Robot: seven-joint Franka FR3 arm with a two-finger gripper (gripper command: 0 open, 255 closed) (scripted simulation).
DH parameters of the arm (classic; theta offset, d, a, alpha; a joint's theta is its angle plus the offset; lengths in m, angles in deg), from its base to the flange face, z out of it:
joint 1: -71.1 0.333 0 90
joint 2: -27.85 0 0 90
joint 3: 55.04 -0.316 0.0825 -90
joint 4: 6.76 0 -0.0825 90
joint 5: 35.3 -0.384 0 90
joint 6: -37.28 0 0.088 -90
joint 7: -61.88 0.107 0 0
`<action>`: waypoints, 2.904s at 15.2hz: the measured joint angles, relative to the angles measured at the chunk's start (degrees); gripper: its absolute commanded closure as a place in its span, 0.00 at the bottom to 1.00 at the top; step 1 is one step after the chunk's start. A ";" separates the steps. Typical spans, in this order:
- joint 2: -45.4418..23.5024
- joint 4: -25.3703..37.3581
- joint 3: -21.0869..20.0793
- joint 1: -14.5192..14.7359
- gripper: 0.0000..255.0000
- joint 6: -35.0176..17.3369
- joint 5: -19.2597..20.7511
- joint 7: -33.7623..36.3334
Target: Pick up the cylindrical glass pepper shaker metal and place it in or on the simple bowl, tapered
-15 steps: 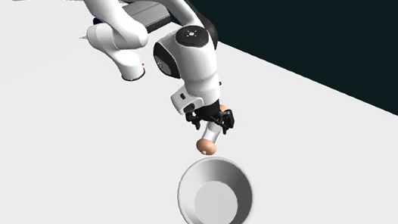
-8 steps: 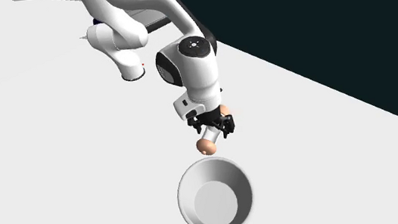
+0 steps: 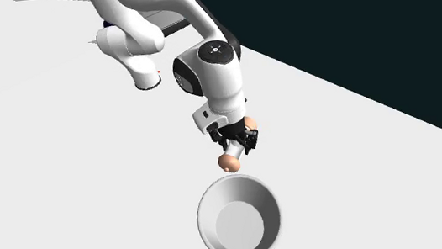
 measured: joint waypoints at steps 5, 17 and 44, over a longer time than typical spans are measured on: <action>0.00 0.00 0.00 0.00 1.00 0.01 -0.01 0.00; 6.16 2.75 -1.26 -1.51 1.00 7.23 -6.05 -3.97; 7.39 21.04 -0.21 -3.00 1.00 26.58 -6.93 -6.18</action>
